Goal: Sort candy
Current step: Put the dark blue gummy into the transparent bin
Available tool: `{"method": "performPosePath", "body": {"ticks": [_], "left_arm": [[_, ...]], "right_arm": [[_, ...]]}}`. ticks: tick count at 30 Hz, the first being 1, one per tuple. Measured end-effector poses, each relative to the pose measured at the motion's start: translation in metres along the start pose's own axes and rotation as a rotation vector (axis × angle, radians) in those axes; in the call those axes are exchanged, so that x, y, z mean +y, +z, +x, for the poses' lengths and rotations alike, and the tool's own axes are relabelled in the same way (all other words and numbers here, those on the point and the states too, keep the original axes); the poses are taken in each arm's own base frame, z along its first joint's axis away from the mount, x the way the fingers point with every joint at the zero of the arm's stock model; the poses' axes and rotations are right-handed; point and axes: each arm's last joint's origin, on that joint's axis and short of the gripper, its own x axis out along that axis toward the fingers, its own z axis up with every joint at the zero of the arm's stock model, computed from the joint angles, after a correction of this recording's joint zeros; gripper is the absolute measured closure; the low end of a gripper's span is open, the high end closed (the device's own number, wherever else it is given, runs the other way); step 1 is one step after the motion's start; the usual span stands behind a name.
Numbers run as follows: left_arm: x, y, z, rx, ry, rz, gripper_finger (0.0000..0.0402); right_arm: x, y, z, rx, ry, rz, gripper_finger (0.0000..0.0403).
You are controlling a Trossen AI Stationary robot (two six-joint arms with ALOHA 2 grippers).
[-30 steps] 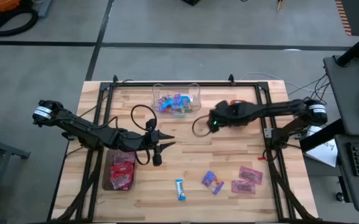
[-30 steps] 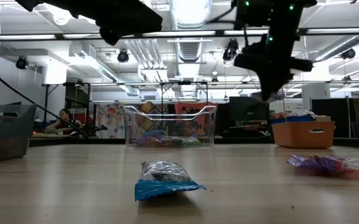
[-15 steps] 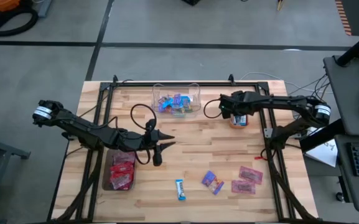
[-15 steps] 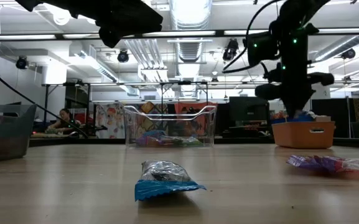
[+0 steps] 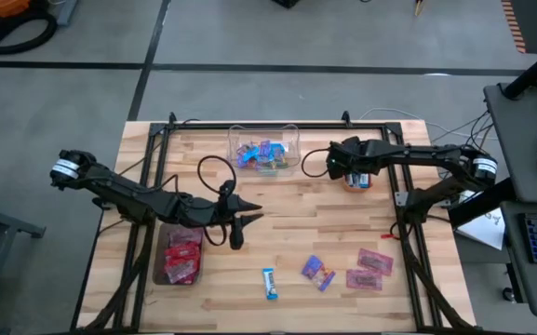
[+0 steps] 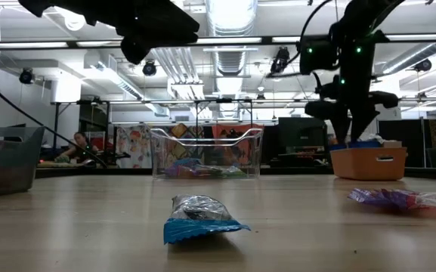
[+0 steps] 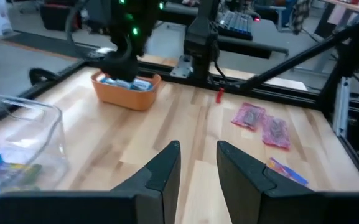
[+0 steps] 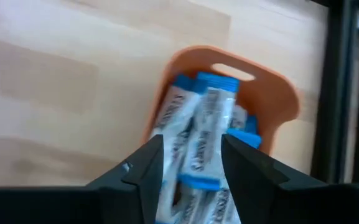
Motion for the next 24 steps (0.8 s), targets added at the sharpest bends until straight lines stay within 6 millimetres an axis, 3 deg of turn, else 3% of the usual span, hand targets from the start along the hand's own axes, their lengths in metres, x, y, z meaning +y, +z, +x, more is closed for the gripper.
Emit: {"method": "performPosePath", "body": {"ticks": [5,10,19,24], "left_arm": [[-0.005,-0.011,0.007,0.07,-0.115,-0.003,0.0313],[-0.012,-0.023,0.017,0.165,-0.223,0.016,0.0313],[-0.026,-0.026,0.035,0.328,-0.222,0.105,0.0313],[-0.029,-0.024,0.03,0.516,-0.186,0.197,0.0313]], "right_arm": [[0.008,-0.006,-0.024,-0.038,0.131,-0.084,0.0249],[0.02,-0.027,-0.055,-0.111,0.3,-0.181,0.0256],[0.047,-0.09,-0.098,-0.14,0.582,-0.415,0.0252],[0.067,-0.127,-0.11,-0.039,0.776,-0.64,0.0252]]}}
